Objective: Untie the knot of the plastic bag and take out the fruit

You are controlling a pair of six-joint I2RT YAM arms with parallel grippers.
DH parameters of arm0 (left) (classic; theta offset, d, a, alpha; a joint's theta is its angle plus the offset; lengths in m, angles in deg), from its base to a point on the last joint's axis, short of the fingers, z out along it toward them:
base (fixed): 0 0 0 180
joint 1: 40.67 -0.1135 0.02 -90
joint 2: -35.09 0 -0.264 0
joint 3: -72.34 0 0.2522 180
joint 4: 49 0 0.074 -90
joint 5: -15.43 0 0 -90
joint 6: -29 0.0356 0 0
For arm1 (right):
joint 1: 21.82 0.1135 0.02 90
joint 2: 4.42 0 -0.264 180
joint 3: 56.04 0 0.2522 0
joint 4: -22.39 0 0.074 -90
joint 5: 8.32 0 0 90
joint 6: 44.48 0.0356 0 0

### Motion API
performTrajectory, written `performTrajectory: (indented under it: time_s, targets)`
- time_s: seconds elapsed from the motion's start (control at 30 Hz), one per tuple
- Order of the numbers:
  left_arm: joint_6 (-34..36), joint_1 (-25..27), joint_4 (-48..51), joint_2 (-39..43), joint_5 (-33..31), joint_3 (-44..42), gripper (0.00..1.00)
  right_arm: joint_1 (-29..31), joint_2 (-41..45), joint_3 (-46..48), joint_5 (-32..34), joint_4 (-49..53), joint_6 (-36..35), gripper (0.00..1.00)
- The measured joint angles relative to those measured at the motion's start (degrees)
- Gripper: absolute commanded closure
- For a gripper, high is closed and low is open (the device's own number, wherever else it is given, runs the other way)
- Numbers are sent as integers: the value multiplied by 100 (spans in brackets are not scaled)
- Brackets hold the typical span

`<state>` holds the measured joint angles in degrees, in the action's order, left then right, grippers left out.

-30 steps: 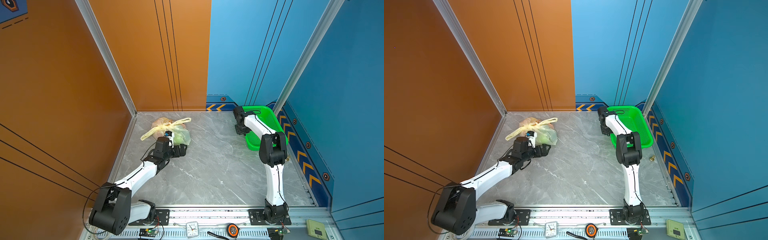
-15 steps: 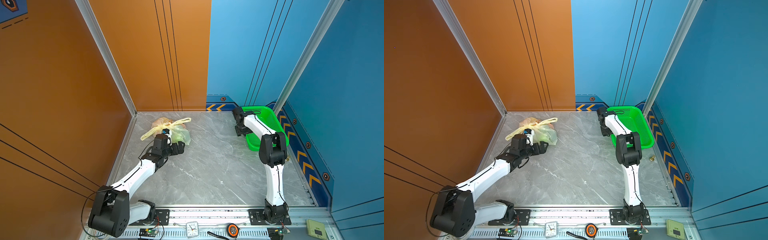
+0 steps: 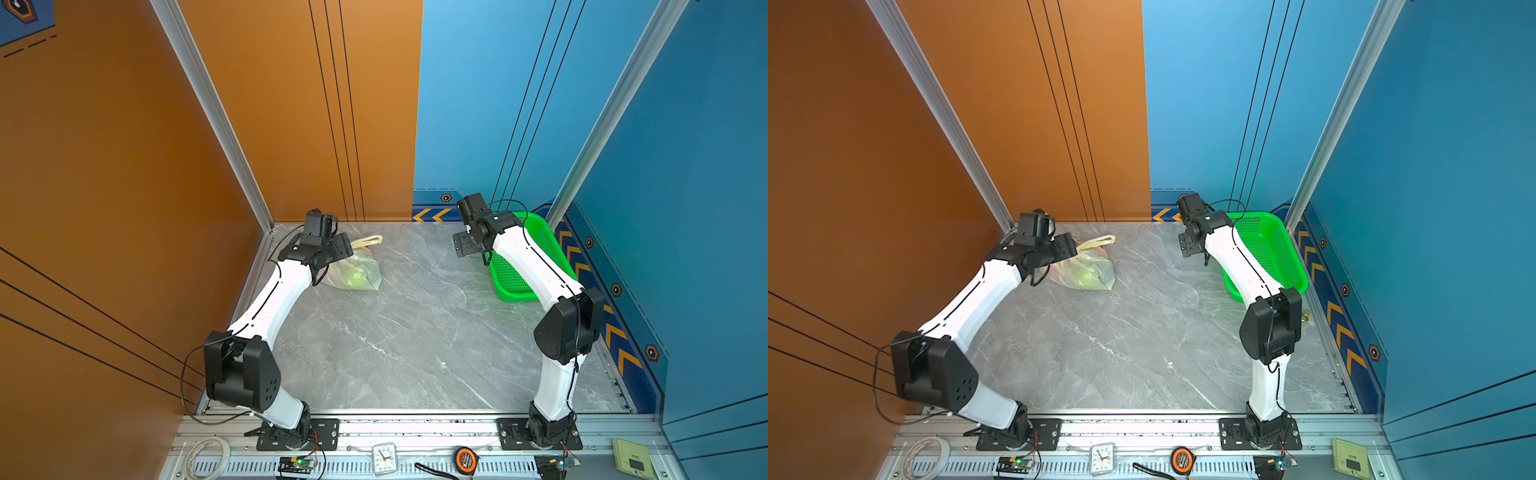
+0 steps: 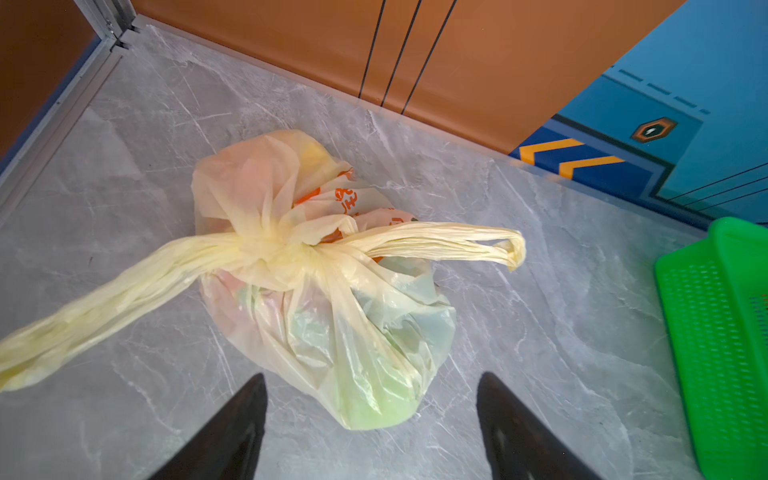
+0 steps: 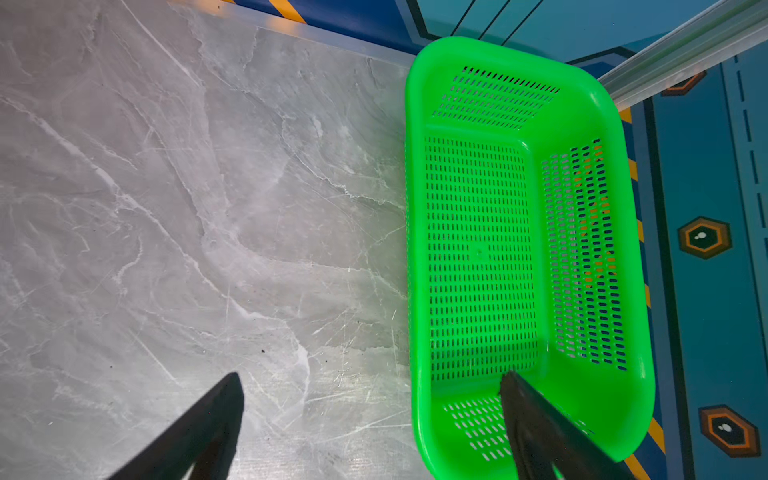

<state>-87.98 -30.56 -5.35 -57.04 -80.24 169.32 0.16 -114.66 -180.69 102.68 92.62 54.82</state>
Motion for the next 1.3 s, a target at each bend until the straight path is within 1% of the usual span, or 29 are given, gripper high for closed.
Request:
performTrajectory:
  time_s: [0.2,0.33,0.57,0.7,0.8,0.87,0.97,1.03,1.13,1.3]
  targets:
    - [-142,-142,979,-1279,-33,1342,31,52,70,417,-173,59,114,0]
    - [-363,-160,1456,-1895,-35,1958,32,92,85,597,-280,127,146,0]
    - [-702,-162,1845,-2566,-61,2485,27,125,164,612,-328,151,170,0]
    - [-813,-212,1937,-2839,-76,2632,29,129,164,610,-348,155,170,0]
    - [-887,-284,1945,-3029,-76,2806,36,129,162,586,-393,164,170,0]
    - [-931,-339,1954,-3106,-76,2905,48,129,149,535,-431,170,168,0]
    - [-992,-424,1958,-3228,-79,3021,70,136,142,476,-446,168,168,0]
    - [-1043,-450,1943,-3263,-70,3034,81,140,136,455,-448,168,170,0]
    - [-1137,-455,1943,-3283,-22,3025,100,151,136,452,-448,210,170,0]
    - [-1303,-442,1860,-3239,11,2900,100,219,136,452,-437,326,173,0]
